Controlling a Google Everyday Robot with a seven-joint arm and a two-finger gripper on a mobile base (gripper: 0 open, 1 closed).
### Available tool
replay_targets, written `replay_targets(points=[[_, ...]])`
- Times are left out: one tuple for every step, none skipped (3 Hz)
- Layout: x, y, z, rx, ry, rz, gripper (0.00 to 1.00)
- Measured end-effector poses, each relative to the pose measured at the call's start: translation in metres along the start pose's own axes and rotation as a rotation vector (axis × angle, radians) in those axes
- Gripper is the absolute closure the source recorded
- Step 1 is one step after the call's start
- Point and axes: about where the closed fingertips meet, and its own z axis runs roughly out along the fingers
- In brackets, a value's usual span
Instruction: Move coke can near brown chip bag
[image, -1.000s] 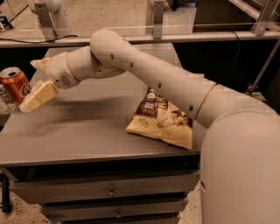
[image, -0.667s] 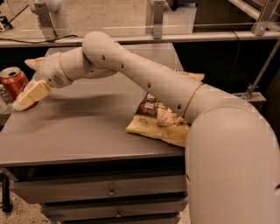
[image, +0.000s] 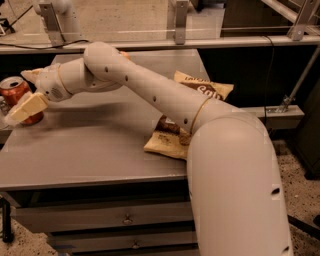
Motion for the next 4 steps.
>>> replay_targets(points=[[0.003, -0.004, 0.012, -0.008, -0.003, 0.018, 0.17], [0.004, -0.007, 0.015, -0.009, 0.001, 0.029, 0.41], [0.007, -0.012, 0.004, -0.006, 0.019, 0.03, 0.64], [0.012, -0.012, -0.024, -0.014, 0.019, 0.037, 0.87]])
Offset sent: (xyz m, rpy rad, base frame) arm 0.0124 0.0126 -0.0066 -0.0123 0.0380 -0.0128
